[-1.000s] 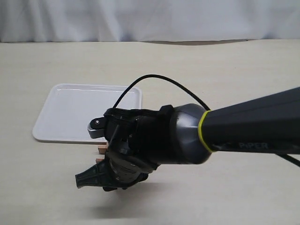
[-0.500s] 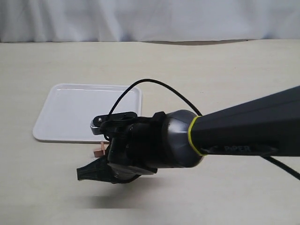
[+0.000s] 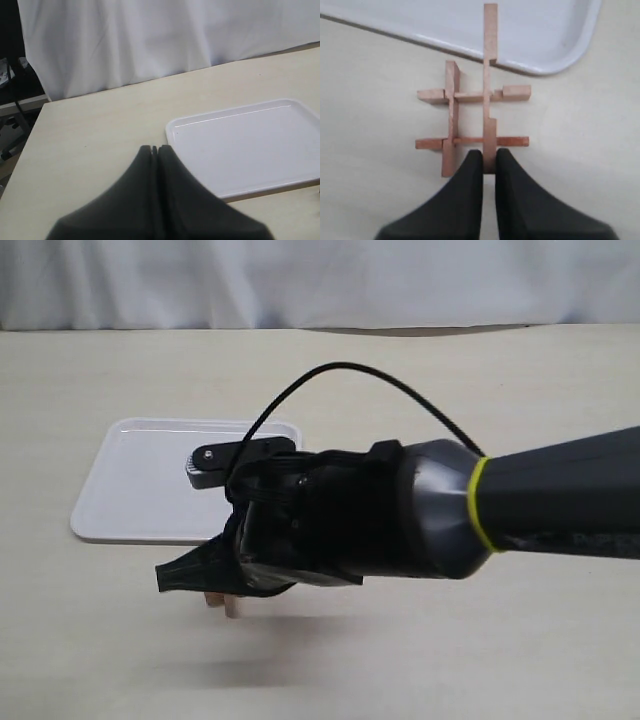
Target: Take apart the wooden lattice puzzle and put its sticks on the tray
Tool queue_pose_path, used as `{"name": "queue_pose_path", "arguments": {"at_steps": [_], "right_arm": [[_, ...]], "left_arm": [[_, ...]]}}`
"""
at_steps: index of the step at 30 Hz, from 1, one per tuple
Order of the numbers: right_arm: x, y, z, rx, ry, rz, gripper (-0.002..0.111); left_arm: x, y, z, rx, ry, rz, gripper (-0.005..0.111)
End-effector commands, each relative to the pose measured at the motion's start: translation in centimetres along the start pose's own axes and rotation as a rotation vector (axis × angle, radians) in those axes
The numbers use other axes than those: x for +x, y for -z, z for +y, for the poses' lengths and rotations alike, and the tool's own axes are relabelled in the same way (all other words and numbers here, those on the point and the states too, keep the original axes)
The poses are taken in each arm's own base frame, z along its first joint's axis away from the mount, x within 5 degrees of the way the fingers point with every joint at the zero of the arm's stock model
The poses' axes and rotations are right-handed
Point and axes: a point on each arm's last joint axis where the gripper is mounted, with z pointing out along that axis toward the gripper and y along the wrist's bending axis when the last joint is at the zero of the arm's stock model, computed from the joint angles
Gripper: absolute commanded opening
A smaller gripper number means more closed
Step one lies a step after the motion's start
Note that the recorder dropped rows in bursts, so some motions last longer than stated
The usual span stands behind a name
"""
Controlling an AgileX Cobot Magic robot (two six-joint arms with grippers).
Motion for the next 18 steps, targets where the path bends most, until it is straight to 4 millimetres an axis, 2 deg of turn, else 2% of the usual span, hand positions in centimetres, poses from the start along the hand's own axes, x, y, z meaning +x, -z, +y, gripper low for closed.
{"name": "queue_pose_path", "arguments": {"at_steps": [1, 5, 10, 14, 18], "right_arm": [[-2.3, 2.8, 0.0, -0.009, 0.145, -0.16, 0.005], [-4.1, 3.7, 0.6, 0.014, 0.428, -0.295, 0.005], [-5.8, 2.7, 1.1, 0.137, 0.795, -0.414, 0.005], [-6.2, 0.3, 1.0, 0.245, 1.03, -0.456, 0.005], [-6.6, -2.7, 0.3, 0.353, 1.138, -0.439, 0.005]], "left_arm": [[0.0, 0.0, 0.1, -0.012, -0.001, -0.008, 0.0], [0.0, 0.0, 0.1, -0.012, -0.001, -0.008, 0.0], [0.0, 0.0, 0.1, -0.012, -0.001, -0.008, 0.0], [0.0, 0.0, 0.1, -0.012, -0.001, -0.008, 0.0], [0.0, 0.0, 0.1, -0.012, -0.001, -0.008, 0.0]]}}
